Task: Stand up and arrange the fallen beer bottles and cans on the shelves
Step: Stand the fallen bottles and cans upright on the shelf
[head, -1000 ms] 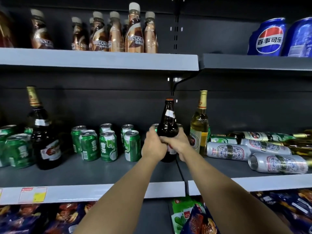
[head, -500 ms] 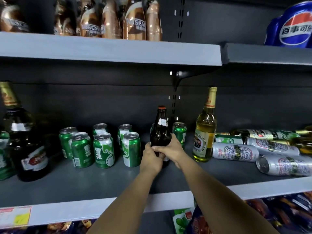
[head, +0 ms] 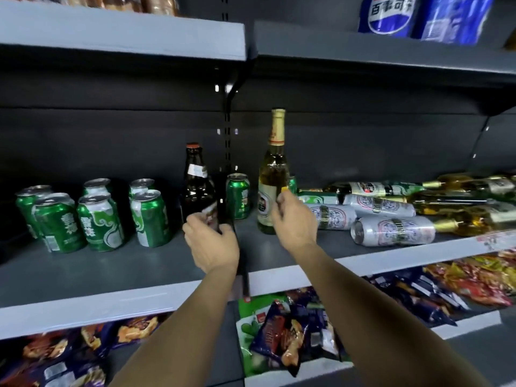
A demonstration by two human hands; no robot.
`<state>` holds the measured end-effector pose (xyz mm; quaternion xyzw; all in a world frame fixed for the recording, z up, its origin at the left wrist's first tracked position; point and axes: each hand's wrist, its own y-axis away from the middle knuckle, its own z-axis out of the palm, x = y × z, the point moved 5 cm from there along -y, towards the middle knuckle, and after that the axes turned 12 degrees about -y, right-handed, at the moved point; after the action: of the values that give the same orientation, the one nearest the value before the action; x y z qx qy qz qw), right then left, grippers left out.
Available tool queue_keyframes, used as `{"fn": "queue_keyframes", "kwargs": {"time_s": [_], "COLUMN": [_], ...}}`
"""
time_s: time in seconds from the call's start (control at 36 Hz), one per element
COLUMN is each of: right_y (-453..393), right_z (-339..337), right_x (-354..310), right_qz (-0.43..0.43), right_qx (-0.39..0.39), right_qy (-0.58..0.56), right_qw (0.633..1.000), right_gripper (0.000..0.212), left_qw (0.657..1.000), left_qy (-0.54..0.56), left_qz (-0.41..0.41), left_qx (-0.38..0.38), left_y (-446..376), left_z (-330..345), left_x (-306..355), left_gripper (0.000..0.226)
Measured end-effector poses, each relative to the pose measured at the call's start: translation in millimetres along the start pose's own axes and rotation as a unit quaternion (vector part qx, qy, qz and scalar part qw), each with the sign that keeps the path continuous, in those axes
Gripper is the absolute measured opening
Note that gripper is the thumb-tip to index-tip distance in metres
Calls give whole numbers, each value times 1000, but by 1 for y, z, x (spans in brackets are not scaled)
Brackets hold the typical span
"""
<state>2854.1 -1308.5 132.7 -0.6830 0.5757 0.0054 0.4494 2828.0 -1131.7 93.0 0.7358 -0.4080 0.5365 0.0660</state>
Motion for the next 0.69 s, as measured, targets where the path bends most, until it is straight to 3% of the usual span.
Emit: {"fn": "queue_keyframes", "kwargs": {"time_s": [0.22,0.39,0.53,0.58,0.69], "right_y": [-23,-37,-47,-49,-54], "right_z": [-46,-42,-31,-29,-27], "right_x": [97,124,135,138,141], "right_qz": [-8,-27,-23,-38,-49], "right_qx": [-164,-228,-264,-257,-243], "right_qy": [204,220,213,255,298], "right_qw": [965,948,940,932,922], "right_gripper": [50,72,88,88,67], "left_qw": [991,966,949,945,944], "left_qy": [-27,-58,-80,-89,-107], "left_qz": [77,74,68,81,93], "left_qx": [-102,-239,-296,-306,-299], "left_y": [63,87,91,90,87], "left_z": [59,106,132,141,153], "left_x": [59,75,80,82,83], "left_gripper": [17,17,26,29,20]}}
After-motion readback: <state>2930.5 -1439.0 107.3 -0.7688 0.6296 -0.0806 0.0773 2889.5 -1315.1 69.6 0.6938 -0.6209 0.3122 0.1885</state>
